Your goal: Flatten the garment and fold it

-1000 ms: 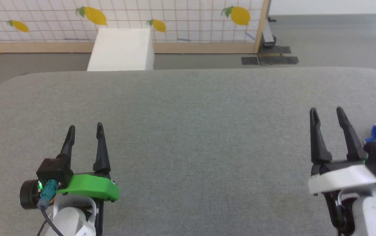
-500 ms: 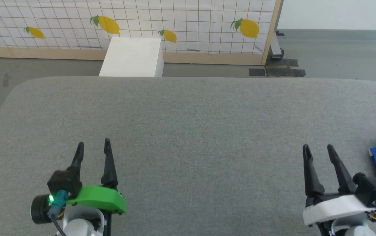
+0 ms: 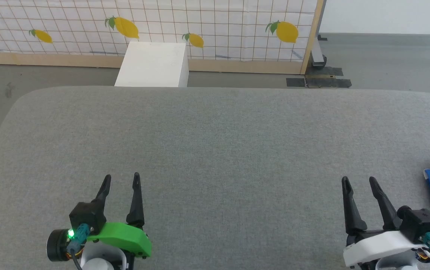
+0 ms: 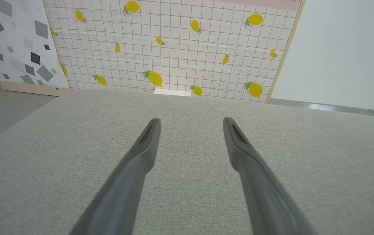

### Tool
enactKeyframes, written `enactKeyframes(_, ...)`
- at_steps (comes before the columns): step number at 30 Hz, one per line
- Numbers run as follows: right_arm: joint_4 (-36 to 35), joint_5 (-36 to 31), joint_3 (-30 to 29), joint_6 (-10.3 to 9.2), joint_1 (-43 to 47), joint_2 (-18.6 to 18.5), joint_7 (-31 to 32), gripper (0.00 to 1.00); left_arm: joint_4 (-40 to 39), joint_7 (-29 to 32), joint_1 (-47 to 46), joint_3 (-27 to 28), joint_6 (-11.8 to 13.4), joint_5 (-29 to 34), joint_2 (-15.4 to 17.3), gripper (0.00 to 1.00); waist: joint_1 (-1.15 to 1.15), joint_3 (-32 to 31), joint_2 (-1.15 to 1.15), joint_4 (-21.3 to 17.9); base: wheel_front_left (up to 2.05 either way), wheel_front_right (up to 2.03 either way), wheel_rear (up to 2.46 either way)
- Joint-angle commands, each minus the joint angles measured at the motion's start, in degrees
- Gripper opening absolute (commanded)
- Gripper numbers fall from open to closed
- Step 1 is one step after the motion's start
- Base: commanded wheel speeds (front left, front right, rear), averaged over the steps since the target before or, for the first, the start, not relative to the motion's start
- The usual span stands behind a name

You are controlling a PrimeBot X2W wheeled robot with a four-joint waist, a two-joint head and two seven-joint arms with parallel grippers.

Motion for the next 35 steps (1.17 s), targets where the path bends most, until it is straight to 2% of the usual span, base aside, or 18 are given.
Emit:
enactKeyframes(1, 0.2, 0.0, 0.2, -0.09, 0.4, 0.0, -0.4, 1.0, 0.0, -0.3, -0.1, 0.1, -0.4, 0.9, -0.3, 1.0, 0.01, 0.0, 0.0, 0.0, 0.0, 0.0, 0.0)
enactKeyframes(5, 0.6, 0.2, 0.4, -0.09, 0.3, 0.0, -0.4, 1.0, 0.3, -0.3, 0.0, 0.5, -0.7, 1.6, -0.7, 1.0, 0.01, -0.2, 0.0, -0.1, 0.0, 0.0, 0.0)
enactKeyframes(6, 0.7, 0.3, 0.4, -0.09, 0.3, 0.0, -0.4, 0.0, 0.5, -0.3, 0.0, 0.5, -0.8, 1.7, -0.8, 0.0, 0.01, -0.2, 0.0, -0.2, 0.0, 0.0, 0.0)
enactKeyframes(35, -1.5, -2.4, 0.4, -0.02, -0.2, 0.0, 2.8, 0.0, -1.8, 2.8, 0.7, 2.5, -1.6, 4.6, -1.8, 0.0, 0.01, -0.2, 0.0, -1.1, 0.0, 0.0, 0.0)
